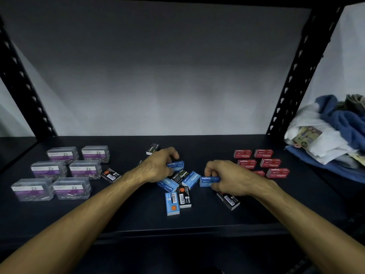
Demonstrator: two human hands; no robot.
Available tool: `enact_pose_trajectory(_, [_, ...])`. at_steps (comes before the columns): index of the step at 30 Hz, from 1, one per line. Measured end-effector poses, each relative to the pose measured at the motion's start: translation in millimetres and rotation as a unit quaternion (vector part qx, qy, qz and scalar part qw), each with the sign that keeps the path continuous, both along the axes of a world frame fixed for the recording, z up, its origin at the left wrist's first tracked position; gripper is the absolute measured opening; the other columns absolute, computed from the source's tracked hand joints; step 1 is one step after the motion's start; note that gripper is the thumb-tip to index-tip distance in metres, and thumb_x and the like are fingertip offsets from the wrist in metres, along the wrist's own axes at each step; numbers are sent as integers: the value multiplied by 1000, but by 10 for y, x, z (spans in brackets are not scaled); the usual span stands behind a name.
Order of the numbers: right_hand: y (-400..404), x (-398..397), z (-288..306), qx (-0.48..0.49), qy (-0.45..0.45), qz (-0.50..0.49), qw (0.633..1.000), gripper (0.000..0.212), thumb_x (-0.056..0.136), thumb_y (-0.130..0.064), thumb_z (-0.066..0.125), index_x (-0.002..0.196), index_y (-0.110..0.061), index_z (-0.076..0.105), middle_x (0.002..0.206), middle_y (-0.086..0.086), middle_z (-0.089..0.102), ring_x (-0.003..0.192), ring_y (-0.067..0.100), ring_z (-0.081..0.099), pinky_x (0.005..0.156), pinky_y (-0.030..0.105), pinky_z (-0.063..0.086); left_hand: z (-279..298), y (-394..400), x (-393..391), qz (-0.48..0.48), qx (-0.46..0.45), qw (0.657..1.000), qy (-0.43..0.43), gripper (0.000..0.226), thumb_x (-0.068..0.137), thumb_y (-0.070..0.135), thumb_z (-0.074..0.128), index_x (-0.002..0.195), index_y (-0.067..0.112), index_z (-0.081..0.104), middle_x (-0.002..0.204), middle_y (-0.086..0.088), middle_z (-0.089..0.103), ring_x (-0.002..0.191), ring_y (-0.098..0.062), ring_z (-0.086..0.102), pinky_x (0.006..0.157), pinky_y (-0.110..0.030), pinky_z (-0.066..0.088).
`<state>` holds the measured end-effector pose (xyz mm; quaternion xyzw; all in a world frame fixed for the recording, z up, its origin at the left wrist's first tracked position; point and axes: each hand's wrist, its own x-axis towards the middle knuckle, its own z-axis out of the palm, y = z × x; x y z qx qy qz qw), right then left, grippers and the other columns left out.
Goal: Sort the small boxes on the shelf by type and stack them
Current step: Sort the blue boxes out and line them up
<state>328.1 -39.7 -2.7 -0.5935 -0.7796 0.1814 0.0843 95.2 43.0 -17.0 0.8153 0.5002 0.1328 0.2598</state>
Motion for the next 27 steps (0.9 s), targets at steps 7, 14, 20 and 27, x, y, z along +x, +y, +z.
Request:
enact_pose_trajectory(7, [67, 21, 55, 21, -20, 14, 999, 12, 87, -20, 67, 97, -26, 66, 95, -9, 61, 83, 10, 60, 72, 27, 51, 41, 28, 21, -29, 29, 999, 13, 16, 91, 19, 68, 107, 22, 68, 101, 8, 70, 80, -5, 65, 76, -27, 56])
enact_pose_trajectory(14, [371, 119, 125, 78, -50, -33, 995, 15, 89, -18, 65, 103, -22, 64, 101, -7, 57, 93, 14, 57, 79, 28, 46, 133, 235, 148, -33, 48, 998, 15, 19, 90, 17, 69, 109, 17, 70, 106, 5, 71, 98, -11, 65, 90, -28, 51])
enact_pose_trajectory(20, [678, 165, 133, 80, -78, -66, 992, 20, 88, -10, 60, 107, -16, 63, 109, 0, 59, 98, 19, 58, 81, 31, 48, 131, 414, 313, -37, 42, 998, 26, 18, 90, 18, 69, 108, 20, 69, 109, 4, 69, 100, -13, 64, 92, -32, 51])
enact_pose_trajectory(27, [872, 142, 53, 65, -78, -75, 992, 23, 87, -5, 59, 107, -15, 63, 113, 5, 62, 99, 21, 59, 79, 28, 46, 91, 482, 459, -49, 44, 998, 16, 19, 89, 15, 69, 108, 18, 70, 105, 1, 71, 97, -15, 66, 90, -32, 53])
